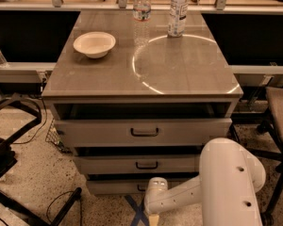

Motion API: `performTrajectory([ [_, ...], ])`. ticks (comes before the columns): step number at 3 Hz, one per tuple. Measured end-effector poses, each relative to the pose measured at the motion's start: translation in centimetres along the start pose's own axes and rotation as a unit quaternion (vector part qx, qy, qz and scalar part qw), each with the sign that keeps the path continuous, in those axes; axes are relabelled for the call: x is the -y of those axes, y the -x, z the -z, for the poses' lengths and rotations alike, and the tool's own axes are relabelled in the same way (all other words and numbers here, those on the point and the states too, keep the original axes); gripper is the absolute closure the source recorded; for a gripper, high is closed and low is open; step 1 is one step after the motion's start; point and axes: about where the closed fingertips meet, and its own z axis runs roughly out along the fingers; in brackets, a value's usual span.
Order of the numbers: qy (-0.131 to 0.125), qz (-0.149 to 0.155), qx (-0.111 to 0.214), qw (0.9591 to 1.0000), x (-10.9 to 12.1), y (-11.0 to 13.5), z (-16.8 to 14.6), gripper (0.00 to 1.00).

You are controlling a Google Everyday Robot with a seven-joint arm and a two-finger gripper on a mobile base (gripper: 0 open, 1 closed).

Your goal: Open bottom drawer

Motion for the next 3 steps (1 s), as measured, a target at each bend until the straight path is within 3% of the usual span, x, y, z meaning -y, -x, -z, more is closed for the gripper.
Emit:
performTrajectory([
  [1, 0.001, 0.0, 0.0, 1.0, -0.07, 0.02, -0.13, 0.13],
  [2, 0.002, 0.0, 0.0, 1.0, -0.19, 0.03, -0.21, 0.37],
  [3, 0.003, 0.0, 0.0, 1.0, -0.32, 0.03, -0.3, 0.69],
])
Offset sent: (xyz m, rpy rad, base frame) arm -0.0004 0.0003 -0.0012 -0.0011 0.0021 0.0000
